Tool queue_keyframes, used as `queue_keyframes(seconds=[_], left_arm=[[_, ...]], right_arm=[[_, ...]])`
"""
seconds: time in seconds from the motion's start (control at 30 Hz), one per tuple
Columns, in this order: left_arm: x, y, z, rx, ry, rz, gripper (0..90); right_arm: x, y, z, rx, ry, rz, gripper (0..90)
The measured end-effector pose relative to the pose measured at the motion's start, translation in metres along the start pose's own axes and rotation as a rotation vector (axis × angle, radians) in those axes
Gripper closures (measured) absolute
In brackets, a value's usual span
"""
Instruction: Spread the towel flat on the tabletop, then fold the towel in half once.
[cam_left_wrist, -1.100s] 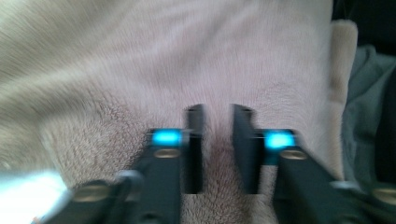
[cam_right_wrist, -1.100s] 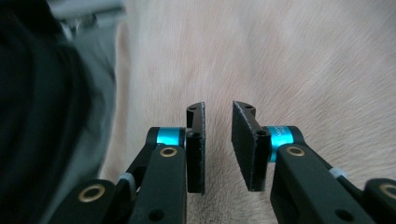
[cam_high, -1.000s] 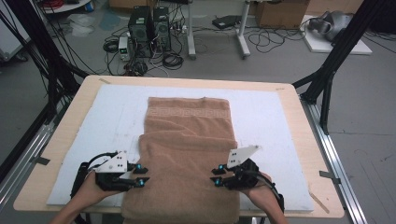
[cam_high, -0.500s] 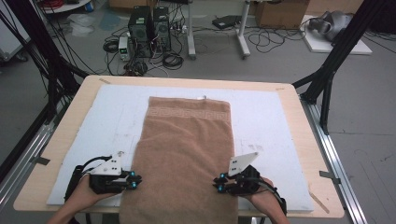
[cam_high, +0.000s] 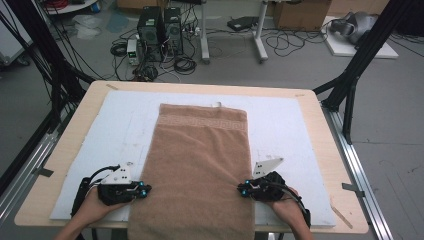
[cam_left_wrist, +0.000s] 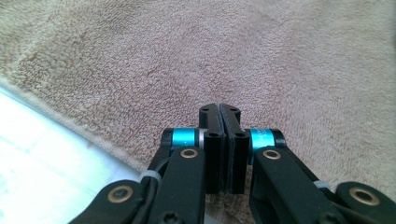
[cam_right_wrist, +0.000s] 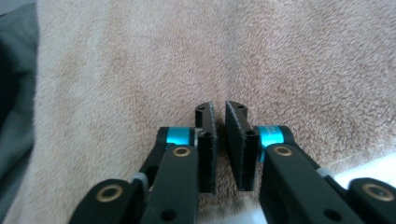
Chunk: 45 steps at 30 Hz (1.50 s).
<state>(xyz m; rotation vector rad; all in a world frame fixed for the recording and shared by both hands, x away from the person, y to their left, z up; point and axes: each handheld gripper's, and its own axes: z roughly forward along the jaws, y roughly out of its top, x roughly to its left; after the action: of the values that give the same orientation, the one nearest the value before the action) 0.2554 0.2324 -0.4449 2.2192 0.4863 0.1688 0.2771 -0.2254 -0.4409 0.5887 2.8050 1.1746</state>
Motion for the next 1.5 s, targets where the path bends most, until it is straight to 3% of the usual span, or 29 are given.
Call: queue_keyframes(seconds=[0.1, 0.23, 0.37, 0.53, 0.73, 0.93, 1.27, 1.33, 1.5], left_arm=[[-0.001, 0.001, -0.002, -0.009, -0.007, -0.005, 87.1], [0.006, 0.010, -0.008, -0.066, 0.034, -0.040, 73.0], [0.020, 0.027, -0.014, -0.119, 0.088, -0.075, 60.9], [0.035, 0.045, -0.014, -0.154, 0.186, -0.100, 50.3], [0.044, 0.051, -0.009, -0.157, 0.187, -0.137, 44.8], [0.052, 0.057, -0.012, -0.169, 0.183, -0.155, 43.1], [0.063, 0.062, -0.013, -0.160, 0.205, -0.188, 42.1], [0.067, 0.065, -0.013, -0.138, 0.217, -0.183, 41.4], [0.076, 0.072, -0.014, -0.162, 0.219, -0.199, 40.7]], right_arm=[[0.000, 0.003, -0.002, 0.019, 0.023, 0.006, 79.1], [-0.003, 0.014, -0.013, -0.062, -0.013, 0.029, 67.9], [-0.017, 0.027, -0.022, -0.115, -0.052, 0.060, 57.5], [-0.035, 0.039, -0.022, -0.126, -0.085, 0.105, 43.8], [-0.048, 0.053, -0.021, -0.136, -0.132, 0.127, 30.7], [-0.054, 0.072, -0.026, -0.154, -0.144, 0.102, 28.1], [-0.061, 0.074, -0.023, -0.154, -0.135, 0.117, 26.5], [-0.063, 0.075, -0.024, -0.157, -0.135, 0.123, 26.3], [-0.065, 0.079, -0.029, -0.166, -0.144, 0.126, 25.9]])
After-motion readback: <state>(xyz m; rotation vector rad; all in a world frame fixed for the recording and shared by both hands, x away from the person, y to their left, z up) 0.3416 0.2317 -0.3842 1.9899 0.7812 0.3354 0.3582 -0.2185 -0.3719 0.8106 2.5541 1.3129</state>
